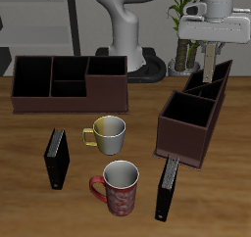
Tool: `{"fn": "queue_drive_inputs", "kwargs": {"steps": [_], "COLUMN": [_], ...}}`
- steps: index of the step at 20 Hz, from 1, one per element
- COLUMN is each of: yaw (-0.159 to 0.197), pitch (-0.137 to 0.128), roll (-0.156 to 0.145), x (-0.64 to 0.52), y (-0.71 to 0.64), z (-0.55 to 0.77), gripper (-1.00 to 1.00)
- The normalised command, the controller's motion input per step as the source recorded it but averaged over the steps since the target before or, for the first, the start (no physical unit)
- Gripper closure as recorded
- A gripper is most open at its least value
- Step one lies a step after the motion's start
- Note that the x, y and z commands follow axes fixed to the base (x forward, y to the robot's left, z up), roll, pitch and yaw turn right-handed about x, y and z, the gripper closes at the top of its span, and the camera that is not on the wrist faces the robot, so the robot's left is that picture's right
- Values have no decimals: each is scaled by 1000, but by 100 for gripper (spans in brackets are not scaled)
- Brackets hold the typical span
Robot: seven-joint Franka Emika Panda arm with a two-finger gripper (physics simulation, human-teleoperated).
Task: Place the yellow book into the left desk caddy's back compartment
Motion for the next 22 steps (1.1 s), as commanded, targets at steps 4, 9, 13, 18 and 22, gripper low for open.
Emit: {"fn": "queue_drive_inputs", "kwargs": {"steps": [4, 9, 13, 18, 22], "yaw": [-11, 0, 4, -6, -6], "pitch": [8, 31, 29, 14, 34], "roll": [26, 7, -3, -8, 11], "x": [4, 75, 167, 73, 14], "y": [34, 12, -32, -38, 61], "z": [-61, -213, -271, -129, -214], "gripper": [100, 100, 100, 100, 100]}}
